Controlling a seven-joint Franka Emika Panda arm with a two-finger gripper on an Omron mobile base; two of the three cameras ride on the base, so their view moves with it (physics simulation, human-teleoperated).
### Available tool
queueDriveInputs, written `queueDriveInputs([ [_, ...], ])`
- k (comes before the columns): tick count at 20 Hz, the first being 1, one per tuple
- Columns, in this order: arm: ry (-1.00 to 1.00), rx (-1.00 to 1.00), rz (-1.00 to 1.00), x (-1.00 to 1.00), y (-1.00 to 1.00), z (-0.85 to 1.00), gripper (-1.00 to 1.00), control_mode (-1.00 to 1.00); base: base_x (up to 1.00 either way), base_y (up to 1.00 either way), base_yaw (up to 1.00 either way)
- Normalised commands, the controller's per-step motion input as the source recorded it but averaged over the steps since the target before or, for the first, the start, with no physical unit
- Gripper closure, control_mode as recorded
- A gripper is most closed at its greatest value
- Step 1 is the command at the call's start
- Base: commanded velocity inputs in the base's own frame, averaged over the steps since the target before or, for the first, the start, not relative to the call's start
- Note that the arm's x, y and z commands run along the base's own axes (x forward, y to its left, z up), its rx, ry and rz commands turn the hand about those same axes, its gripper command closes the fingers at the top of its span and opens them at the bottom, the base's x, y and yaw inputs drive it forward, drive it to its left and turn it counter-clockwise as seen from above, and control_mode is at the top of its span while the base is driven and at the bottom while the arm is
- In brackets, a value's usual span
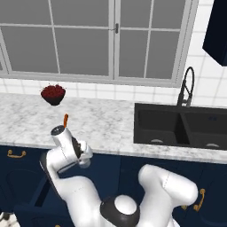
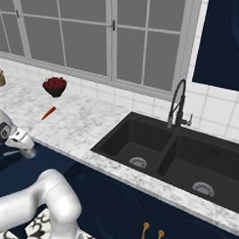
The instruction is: Pick the measuring cup from the drawer and place it on the counter.
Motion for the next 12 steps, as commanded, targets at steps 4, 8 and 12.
queueDriveInputs([
  [4,-0.18,0.0,0.0,0.44,-0.6,0.94,1.0,-1.0,0.0,0.0,0.0],
  [8,-0.09,0.02,0.0,0.9,-0.69,0.4,1.0,-1.0,0.0,0.0,0.0],
  [12,0.0,0.0,0.0,1.0,-0.36,-0.11,1.0,-1.0,0.0,0.0,0.0],
])
